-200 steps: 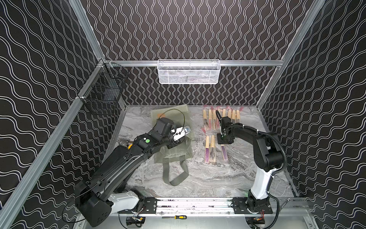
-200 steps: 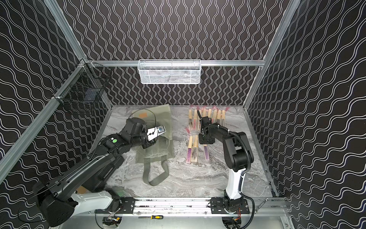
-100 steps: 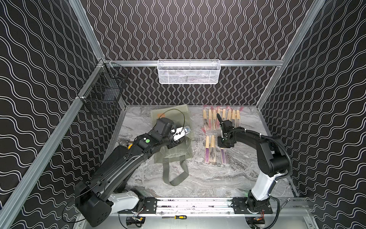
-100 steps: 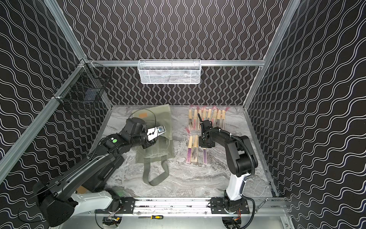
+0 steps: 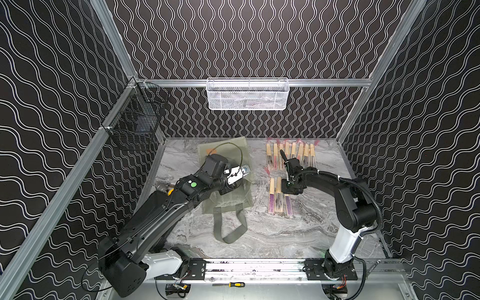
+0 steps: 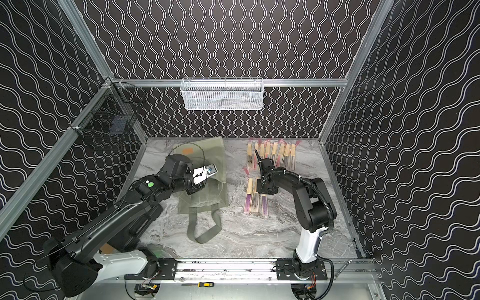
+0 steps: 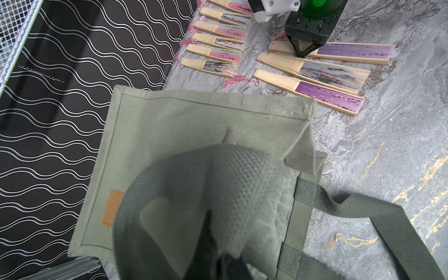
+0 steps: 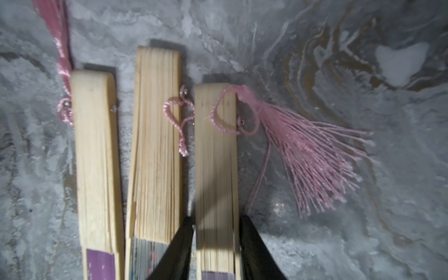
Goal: Take out the folding fans from the tote bags
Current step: Move the folding fan to the center of the board, then pick up the folding fan from the canvas bag.
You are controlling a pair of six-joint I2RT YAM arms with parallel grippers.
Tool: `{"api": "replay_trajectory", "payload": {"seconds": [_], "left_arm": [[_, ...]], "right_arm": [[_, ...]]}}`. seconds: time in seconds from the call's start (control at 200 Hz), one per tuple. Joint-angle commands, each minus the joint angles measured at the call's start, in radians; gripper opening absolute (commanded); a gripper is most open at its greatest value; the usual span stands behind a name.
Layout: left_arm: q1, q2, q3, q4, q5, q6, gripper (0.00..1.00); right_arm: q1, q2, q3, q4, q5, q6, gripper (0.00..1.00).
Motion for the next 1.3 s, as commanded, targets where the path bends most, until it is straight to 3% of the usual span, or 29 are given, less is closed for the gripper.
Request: {"api": "replay_trajectory", "payload": {"seconds": [0.0,0.28,0.5,0.591,0.661,0.706,0.726,0.746,0.866,1.021,1.106,1.191,1.291], "left_arm": [[0.001,0.002,0.004,0.023,-0.002,0.002,0.0],[0.0,0.0,0.0,0.027,-0.007,0.006,0.0],[0.0,-0.004,0.0,0.026,-0.006,0.005,0.0],[0.0,-0.009,0.0,0.028,-0.004,0.006,0.0],[0.0,-0.007,-0.001,0.027,-0.005,0.006,0.0],[0.0,-0.007,0.0,0.027,-0.004,0.006,0.0],[0.0,-0.007,-0.001,0.028,-0.005,0.006,0.0],[0.001,-0.006,0.0,0.027,-0.005,0.007,0.0],[0.0,-0.007,-0.002,0.028,-0.007,0.005,0.0],[0.001,-0.004,0.0,0.026,-0.007,0.006,0.0],[0.0,0.001,0.003,0.024,-0.005,0.005,0.0],[0.0,0.003,0.004,0.022,-0.004,0.003,0.0],[-0.001,-0.007,0.001,0.025,-0.004,0.004,0.0]], "right_arm": [[0.001,-0.051,-0.003,-0.034,-0.029,0.019,0.39],[0.011,-0.311,-0.105,0.053,-0.041,0.029,0.44],[0.023,-0.653,-0.313,0.287,-0.033,0.097,0.48],[0.022,-0.781,-0.382,0.408,-0.107,0.056,0.59],[0.021,-0.86,-0.439,0.501,-0.084,0.091,0.68],[0.022,-0.91,-0.48,0.544,-0.014,0.148,0.84],[0.021,-0.931,-0.5,0.562,0.025,0.175,0.97],[0.021,-0.952,-0.52,0.578,0.064,0.203,1.0],[0.017,-1.045,-0.638,0.702,0.125,0.231,1.0],[0.018,-1.078,-0.694,0.745,0.007,0.283,1.0],[0.04,-1.058,-0.703,0.747,-0.068,0.437,0.87],[0.149,-1.032,-0.733,0.794,-0.069,0.571,0.78],[0.367,-1.011,-0.791,0.883,0.104,0.712,0.76]]}}
